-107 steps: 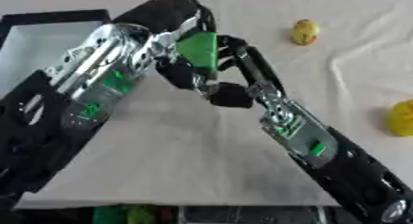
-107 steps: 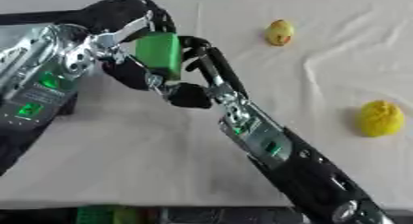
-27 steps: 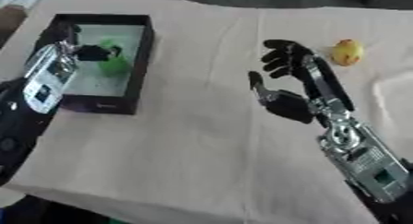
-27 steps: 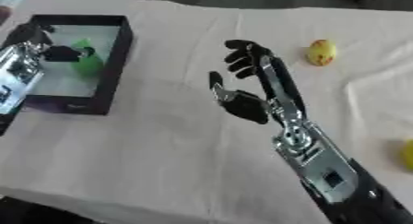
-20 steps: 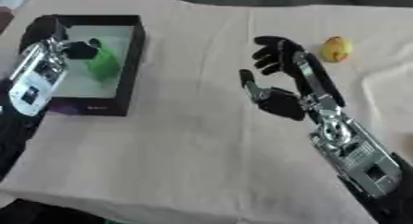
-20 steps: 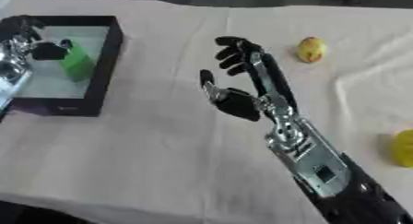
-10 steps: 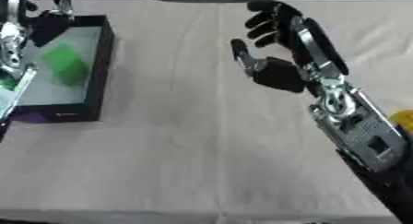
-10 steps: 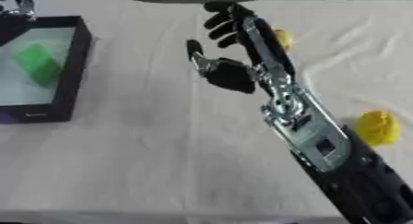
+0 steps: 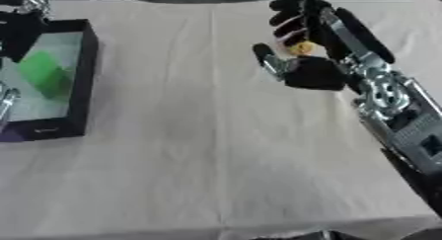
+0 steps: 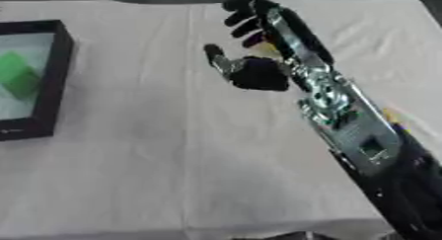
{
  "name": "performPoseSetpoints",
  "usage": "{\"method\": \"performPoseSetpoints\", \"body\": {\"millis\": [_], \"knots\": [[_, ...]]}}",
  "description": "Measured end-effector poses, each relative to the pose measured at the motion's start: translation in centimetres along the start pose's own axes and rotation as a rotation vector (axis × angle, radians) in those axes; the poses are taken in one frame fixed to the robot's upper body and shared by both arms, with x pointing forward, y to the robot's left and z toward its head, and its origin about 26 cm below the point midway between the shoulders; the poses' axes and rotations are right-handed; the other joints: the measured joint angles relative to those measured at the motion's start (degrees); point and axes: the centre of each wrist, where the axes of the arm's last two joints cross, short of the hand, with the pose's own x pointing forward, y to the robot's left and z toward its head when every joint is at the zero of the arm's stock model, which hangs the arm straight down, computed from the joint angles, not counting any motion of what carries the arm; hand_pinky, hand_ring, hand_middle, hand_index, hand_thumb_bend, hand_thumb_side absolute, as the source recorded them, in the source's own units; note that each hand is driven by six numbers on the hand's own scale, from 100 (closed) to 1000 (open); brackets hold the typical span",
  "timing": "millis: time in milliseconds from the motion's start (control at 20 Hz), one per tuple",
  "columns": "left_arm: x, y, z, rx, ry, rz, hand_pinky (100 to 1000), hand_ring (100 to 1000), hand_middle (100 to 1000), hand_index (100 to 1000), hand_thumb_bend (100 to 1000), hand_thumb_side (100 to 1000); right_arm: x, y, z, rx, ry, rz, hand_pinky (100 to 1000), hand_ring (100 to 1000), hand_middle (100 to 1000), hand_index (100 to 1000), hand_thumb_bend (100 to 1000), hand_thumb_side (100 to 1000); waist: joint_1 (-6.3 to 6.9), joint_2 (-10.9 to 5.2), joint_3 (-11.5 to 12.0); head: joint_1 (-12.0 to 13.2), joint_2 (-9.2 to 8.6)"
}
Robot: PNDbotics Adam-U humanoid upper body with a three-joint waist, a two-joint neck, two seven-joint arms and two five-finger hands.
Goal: Pick up the objects with one hand, pass them to the other hand, and then place them into the box on the other side of the table.
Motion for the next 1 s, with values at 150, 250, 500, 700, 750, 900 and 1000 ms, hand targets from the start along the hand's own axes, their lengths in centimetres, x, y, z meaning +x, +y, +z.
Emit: {"method": "performPoseSetpoints", "body": {"millis": [150, 250, 500, 700, 750, 900, 1000], "knots": [[0.1, 0.0, 0.2, -0.002, -0.008, 0.008, 644, 680, 646, 785, 100, 571, -1.6, -1.6, 1.2, 0.053, 0.059, 0.049, 711, 737, 708, 832, 347, 216, -0.27, -0.02, -0.17, 0.07, 0.00], [0.2, 0.0, 0.3, -0.005, -0.013, 0.010, 646, 682, 646, 785, 100, 572, -2.6, -2.6, 2.1, 0.080, 0.103, 0.077, 718, 741, 711, 832, 363, 213, -0.32, -0.02, -0.24, 0.08, 0.00], [0.2, 0.0, 0.4, -0.012, -0.009, 0.008, 648, 683, 645, 784, 100, 575, -4.7, -4.5, 4.2, 0.102, 0.201, 0.148, 736, 752, 720, 834, 399, 201, -0.51, -0.01, -0.44, -0.39, 0.00], [0.1, -0.1, 0.5, -0.023, -0.002, 0.003, 649, 684, 645, 783, 100, 574, -5.7, -5.8, 5.6, 0.091, 0.251, 0.195, 752, 763, 736, 839, 440, 180, -0.53, -0.01, -0.50, -1.02, 0.00], [0.1, -0.1, 0.5, -0.026, 0.000, 0.001, 650, 684, 644, 783, 100, 575, -5.9, -6.1, 5.9, 0.087, 0.262, 0.207, 758, 769, 743, 842, 459, 172, -0.54, 0.00, -0.52, -1.20, 0.00], [0.0, -0.2, 0.5, -0.029, 0.004, -0.002, 651, 685, 643, 781, 100, 576, -6.7, -6.8, 7.1, 0.093, 0.313, 0.244, 780, 790, 764, 851, 517, 163, -0.57, 0.01, -0.56, -1.71, 0.00], [0.0, -0.2, 0.5, -0.032, 0.007, -0.004, 651, 685, 641, 780, 100, 576, -7.2, -6.9, 7.8, 0.111, 0.354, 0.268, 791, 799, 771, 854, 530, 161, -0.57, 0.06, -0.62, -1.96, 0.00]]}}
